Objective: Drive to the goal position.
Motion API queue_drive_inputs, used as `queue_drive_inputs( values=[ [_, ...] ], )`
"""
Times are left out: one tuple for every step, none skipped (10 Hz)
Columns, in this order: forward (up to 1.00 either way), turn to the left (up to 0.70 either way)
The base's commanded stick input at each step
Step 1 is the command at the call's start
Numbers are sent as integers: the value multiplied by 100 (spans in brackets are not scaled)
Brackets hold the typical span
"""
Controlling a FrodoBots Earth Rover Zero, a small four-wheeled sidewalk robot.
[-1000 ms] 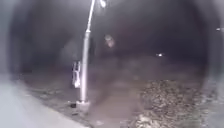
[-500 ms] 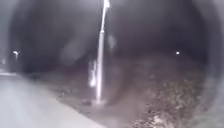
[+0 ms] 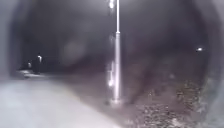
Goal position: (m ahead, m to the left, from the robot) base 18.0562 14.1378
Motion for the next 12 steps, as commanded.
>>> queue_drive_inputs(
  values=[
    [0,70],
    [0,70],
    [0,70],
    [0,70],
    [0,70],
    [0,70],
    [0,70],
    [0,70],
    [0,70],
    [0,70],
    [0,70],
    [0,70]
  ],
)
